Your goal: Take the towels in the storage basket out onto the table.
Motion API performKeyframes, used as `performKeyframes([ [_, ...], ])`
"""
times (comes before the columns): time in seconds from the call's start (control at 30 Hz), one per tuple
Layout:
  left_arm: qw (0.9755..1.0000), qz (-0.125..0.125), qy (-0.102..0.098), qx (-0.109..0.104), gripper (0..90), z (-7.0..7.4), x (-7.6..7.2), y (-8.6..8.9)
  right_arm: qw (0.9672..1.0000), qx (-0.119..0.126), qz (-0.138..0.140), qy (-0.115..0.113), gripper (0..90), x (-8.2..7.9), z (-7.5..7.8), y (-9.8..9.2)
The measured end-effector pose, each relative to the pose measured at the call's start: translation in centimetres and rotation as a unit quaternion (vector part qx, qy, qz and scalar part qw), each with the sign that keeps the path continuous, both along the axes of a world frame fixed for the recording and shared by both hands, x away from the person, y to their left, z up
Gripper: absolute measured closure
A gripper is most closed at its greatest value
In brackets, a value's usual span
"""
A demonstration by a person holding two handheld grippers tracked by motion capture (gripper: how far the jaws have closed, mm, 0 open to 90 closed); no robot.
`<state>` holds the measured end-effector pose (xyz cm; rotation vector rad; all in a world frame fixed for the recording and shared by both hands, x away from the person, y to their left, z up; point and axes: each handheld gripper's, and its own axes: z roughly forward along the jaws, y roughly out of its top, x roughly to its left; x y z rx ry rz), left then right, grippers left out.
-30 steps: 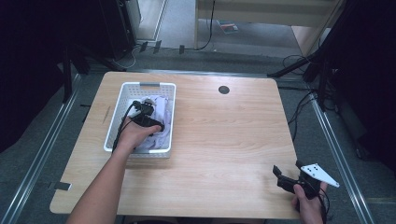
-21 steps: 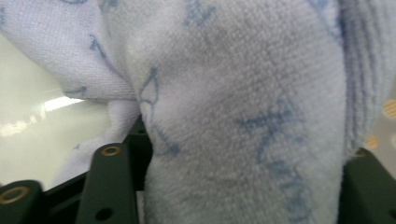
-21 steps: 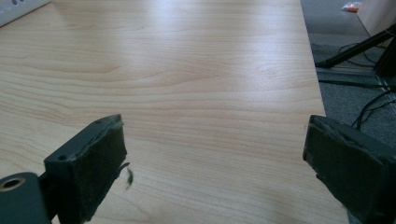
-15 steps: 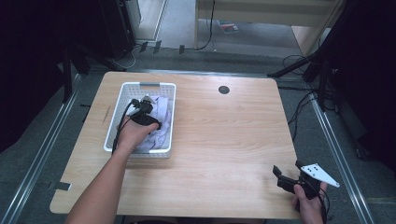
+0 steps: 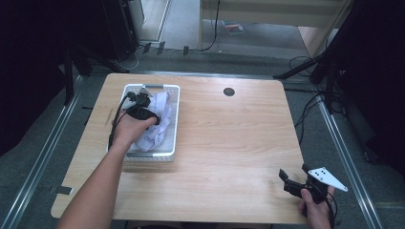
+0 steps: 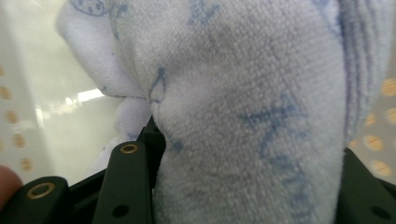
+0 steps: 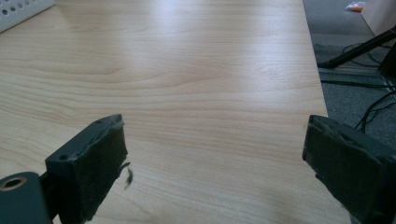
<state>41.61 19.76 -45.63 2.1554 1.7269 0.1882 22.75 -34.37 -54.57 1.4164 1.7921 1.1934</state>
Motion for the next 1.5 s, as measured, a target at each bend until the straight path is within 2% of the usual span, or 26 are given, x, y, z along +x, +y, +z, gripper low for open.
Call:
performKeyframes([
  [0.23,0.9998,0.0,-0.018,0.001,51.4,3.2,-0.3,0.3,1.0,0.0,0.0,0.0,6.2,0.0,0.0,0.0],
  [0.4,0.9997,-0.002,-0.023,0.008,51.0,4.7,-0.4,0.3,1.0,0.0,-0.001,0.0,6.2,0.0,0.0,0.0],
  [0.5,0.9996,0.0,-0.029,0.005,50.9,5.7,-0.4,0.2,1.0,0.0,-0.001,0.0,6.2,0.0,0.0,0.0],
  [0.8,0.9986,-0.018,-0.046,0.017,50.6,8.5,-0.4,-1.6,1.0,0.0,-0.002,0.0,6.2,0.0,0.0,0.0],
  [0.9,0.9984,-0.024,-0.049,0.013,50.6,9.2,-0.4,-2.4,1.0,0.0,-0.002,0.0,6.2,0.0,0.0,0.0],
  [1.03,0.9976,-0.038,-0.056,0.015,50.4,9.8,-0.4,-3.7,1.0,0.001,-0.001,-0.001,6.2,0.0,0.0,0.0],
  [1.17,0.9969,-0.056,-0.056,0.007,50.2,10.1,-0.5,-5.2,1.0,0.0,-0.002,0.0,6.3,0.0,0.0,0.0],
  [1.33,0.996,-0.071,-0.053,0.006,49.9,9.7,-0.4,-7.1,1.0,0.0,-0.003,0.0,6.3,0.0,0.0,0.0],
  [1.5,0.9946,-0.09,-0.051,-0.005,49.7,9.2,-0.3,-9.1,1.0,0.0,-0.005,0.003,6.4,0.0,0.0,0.0],
])
